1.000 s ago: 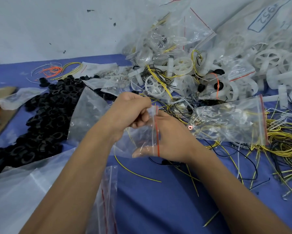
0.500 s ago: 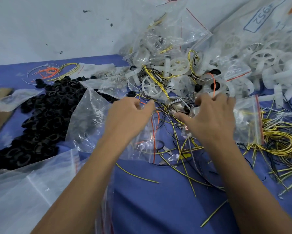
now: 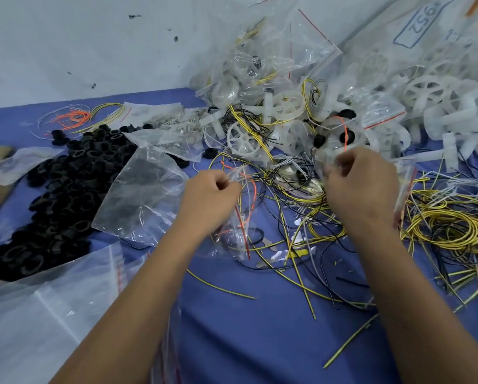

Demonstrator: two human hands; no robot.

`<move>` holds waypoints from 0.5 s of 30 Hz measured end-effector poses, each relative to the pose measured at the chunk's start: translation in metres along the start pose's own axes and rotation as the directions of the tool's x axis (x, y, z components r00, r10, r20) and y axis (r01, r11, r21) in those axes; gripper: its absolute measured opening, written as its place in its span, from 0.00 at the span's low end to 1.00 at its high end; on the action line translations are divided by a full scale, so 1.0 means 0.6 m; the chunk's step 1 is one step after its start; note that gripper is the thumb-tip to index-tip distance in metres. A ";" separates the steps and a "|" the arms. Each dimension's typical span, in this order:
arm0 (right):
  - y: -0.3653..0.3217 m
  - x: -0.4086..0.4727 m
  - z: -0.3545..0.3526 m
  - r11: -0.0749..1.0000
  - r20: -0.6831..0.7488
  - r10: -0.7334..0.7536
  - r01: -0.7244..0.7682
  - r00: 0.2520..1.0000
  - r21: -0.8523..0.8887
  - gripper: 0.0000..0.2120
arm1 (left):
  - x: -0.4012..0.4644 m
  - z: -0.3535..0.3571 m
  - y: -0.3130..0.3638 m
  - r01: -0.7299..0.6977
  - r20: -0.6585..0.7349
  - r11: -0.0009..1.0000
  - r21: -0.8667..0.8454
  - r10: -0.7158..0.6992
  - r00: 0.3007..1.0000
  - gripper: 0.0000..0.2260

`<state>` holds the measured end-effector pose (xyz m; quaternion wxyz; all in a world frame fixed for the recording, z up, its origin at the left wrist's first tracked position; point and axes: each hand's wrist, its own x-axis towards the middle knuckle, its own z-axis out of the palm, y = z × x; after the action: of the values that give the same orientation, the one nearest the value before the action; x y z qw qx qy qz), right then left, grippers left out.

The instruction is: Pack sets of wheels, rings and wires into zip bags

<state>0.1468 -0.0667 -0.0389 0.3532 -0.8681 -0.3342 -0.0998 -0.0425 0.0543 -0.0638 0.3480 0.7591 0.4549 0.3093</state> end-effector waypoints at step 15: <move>-0.075 -0.057 0.047 0.274 0.337 0.041 -0.335 0.941 0.902 0.03 | -0.012 0.018 0.010 0.263 0.123 0.871 -0.416 -0.233 0.965 0.12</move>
<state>0.0899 -0.0415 -0.0489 0.7613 -0.5281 -0.2631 0.2689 -0.0338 0.0431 -0.0663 0.5585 0.6096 0.4570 0.3280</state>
